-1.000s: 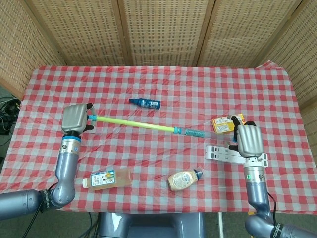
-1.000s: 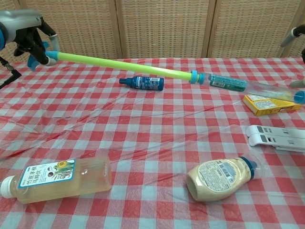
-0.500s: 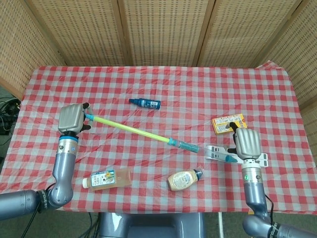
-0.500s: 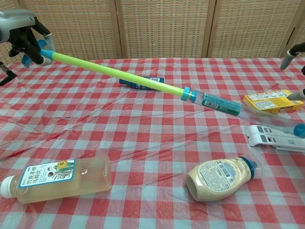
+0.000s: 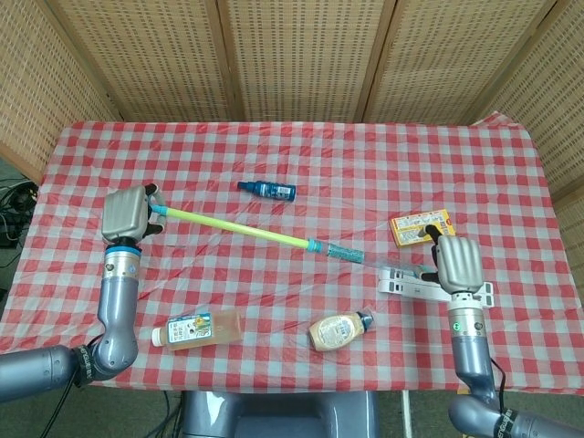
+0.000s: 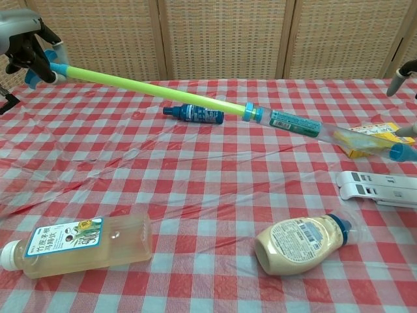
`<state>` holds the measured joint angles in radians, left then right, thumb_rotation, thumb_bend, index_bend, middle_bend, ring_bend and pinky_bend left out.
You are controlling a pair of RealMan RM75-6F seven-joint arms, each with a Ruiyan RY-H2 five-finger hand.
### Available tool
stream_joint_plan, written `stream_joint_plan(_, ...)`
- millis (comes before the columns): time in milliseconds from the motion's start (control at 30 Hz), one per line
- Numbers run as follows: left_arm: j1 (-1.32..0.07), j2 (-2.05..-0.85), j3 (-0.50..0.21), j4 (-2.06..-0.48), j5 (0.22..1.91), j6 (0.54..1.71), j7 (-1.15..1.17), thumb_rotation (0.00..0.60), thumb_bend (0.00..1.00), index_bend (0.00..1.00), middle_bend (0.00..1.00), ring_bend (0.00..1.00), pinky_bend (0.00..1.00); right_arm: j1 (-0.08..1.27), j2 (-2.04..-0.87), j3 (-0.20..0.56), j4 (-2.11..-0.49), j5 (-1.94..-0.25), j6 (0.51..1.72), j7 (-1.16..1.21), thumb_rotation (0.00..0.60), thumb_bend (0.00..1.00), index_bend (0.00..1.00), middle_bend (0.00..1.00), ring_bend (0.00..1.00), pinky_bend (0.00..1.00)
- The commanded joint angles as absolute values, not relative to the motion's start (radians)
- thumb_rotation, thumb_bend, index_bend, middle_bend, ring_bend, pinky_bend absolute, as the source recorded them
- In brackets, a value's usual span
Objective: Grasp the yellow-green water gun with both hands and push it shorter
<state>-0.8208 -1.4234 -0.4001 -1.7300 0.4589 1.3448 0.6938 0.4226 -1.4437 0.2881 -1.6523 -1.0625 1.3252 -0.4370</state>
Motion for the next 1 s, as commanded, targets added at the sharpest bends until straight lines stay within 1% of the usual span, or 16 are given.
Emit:
stream_joint_plan(33,-0.827,-1.432,-0.404,-1.724,0.450,1.353,0.698,0.600,0.69,0.85,0.95,0.89,0.79,0.419,-1.441,0.283,-1.658,-1.061,1.326,-0.430,0.600,0.29,0.42,1.00,1.00,0.65)
stream_joint_plan(233,-0.834,-1.446,-0.415,-1.726,0.446,1.365,0.694,0.600,0.69,0.85,0.95,0.89,0.79,0.423,-1.445,0.273,-1.660,-1.059,1.319,-0.431,0.600,0.29,0.42,1.00,1.00,0.65)
stream_joint_plan(467,-0.832,-1.439,-0.416,-1.742,0.446,1.376,0.699,0.600,0.69,0.85,0.95,0.89,0.79,0.437,-1.460,0.271,-1.643,-1.035,1.302,-0.445,0.600,0.32,0.43,1.00,1.00,0.65)
stream_joint_plan(633,-0.825,-1.432,-0.416,-1.745,0.441,1.372,0.691,0.600,0.69,0.85,0.95,0.89,0.79,0.444,-1.471,0.268,-1.631,-1.019,1.294,-0.452,0.600,0.33,0.43,1.00,1.00,0.65)
stream_joint_plan(767,-0.820,-1.427,-0.414,-1.743,0.440,1.368,0.686,0.600,0.69,0.85,0.95,0.89,0.79,0.445,-1.477,0.265,-1.623,-1.012,1.290,-0.452,0.600,0.36,0.43,1.00,1.00,0.65)
stream_joint_plan(1000,-0.815,-1.419,-0.415,-1.744,0.440,1.359,0.675,0.600,0.69,0.85,0.95,0.89,0.79,0.451,-1.487,0.262,-1.617,-1.008,1.288,-0.451,0.600,0.37,0.43,1.00,1.00,0.65)
